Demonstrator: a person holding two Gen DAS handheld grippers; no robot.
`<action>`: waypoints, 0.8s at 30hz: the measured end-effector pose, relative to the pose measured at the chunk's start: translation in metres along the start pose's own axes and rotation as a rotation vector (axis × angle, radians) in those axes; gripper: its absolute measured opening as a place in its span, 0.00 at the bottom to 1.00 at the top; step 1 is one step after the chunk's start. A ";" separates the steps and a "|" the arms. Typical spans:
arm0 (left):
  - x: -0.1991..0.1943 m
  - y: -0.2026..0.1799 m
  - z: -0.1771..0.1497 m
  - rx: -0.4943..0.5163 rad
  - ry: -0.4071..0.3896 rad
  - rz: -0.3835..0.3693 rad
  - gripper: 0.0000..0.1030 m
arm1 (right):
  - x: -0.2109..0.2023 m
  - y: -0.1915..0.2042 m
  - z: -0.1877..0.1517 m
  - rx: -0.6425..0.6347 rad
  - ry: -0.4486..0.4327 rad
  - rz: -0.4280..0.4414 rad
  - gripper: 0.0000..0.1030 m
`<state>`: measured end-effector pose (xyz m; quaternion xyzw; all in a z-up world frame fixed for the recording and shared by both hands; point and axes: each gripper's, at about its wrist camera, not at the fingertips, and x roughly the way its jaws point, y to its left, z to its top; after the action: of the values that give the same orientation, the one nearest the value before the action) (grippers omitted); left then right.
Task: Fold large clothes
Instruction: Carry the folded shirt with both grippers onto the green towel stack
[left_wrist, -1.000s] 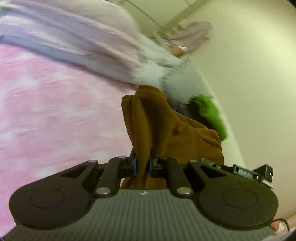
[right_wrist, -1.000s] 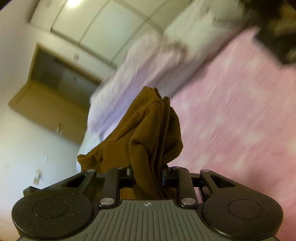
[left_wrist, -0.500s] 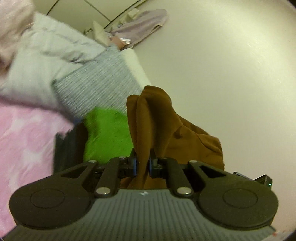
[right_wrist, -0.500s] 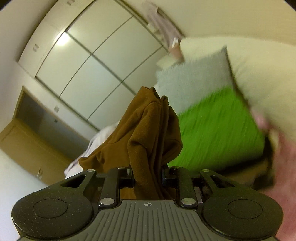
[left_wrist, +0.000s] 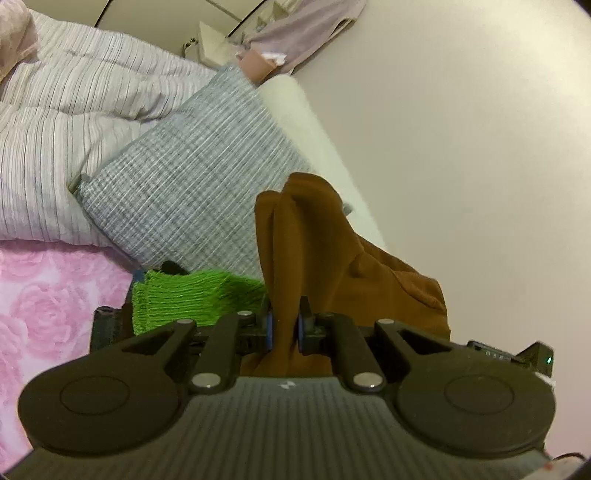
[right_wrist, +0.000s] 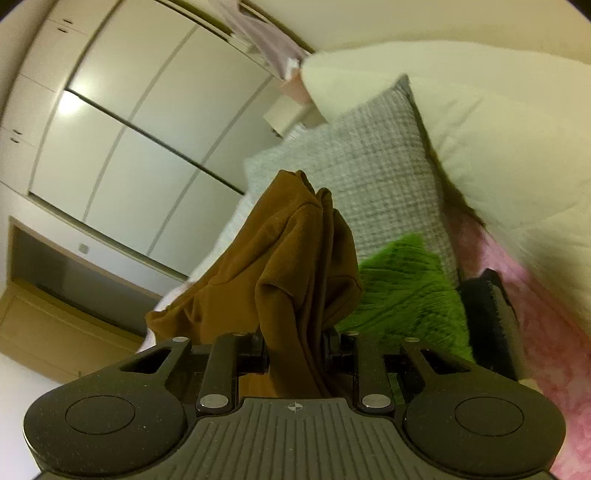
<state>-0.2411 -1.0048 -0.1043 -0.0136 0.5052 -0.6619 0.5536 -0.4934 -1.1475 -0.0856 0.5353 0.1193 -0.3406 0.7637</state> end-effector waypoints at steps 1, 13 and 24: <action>0.005 0.004 -0.002 -0.005 0.010 0.007 0.08 | 0.001 -0.004 0.000 0.000 0.009 -0.018 0.22; -0.027 -0.015 -0.036 0.221 -0.165 0.222 0.15 | -0.028 0.028 -0.071 -0.493 -0.269 -0.319 0.48; 0.016 -0.048 -0.116 0.488 -0.013 0.289 0.15 | -0.008 0.029 -0.187 -0.763 -0.239 -0.386 0.30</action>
<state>-0.3490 -0.9468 -0.1365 0.1877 0.3241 -0.6781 0.6324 -0.4466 -0.9707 -0.1341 0.1401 0.2452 -0.4680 0.8374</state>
